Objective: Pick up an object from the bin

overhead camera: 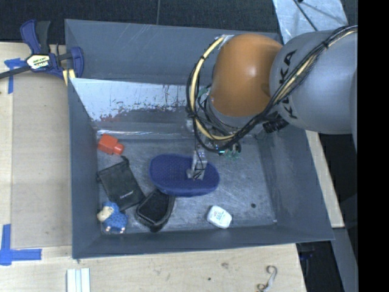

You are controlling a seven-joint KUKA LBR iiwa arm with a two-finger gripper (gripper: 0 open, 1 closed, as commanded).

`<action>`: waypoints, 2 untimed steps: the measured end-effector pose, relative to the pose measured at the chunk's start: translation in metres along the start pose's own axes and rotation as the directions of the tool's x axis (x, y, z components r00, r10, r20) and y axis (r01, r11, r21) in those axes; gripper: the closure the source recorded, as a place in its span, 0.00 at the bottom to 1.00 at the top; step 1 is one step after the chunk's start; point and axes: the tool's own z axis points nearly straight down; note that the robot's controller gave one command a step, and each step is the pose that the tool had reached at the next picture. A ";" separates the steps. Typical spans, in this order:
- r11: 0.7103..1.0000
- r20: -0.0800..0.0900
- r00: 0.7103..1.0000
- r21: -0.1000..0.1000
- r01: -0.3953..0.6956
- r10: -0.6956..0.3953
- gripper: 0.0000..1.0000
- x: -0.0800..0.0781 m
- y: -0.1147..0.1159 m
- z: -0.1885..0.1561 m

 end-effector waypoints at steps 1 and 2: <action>0.880 0.023 0.879 -0.009 -0.475 0.476 0.00 0.003 -0.010 0.070; 0.879 0.013 0.879 -0.005 -0.476 0.476 1.00 0.005 -0.009 0.072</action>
Offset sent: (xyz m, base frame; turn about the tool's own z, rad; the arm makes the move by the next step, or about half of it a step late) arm -0.0128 -0.0079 -0.1010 0.5631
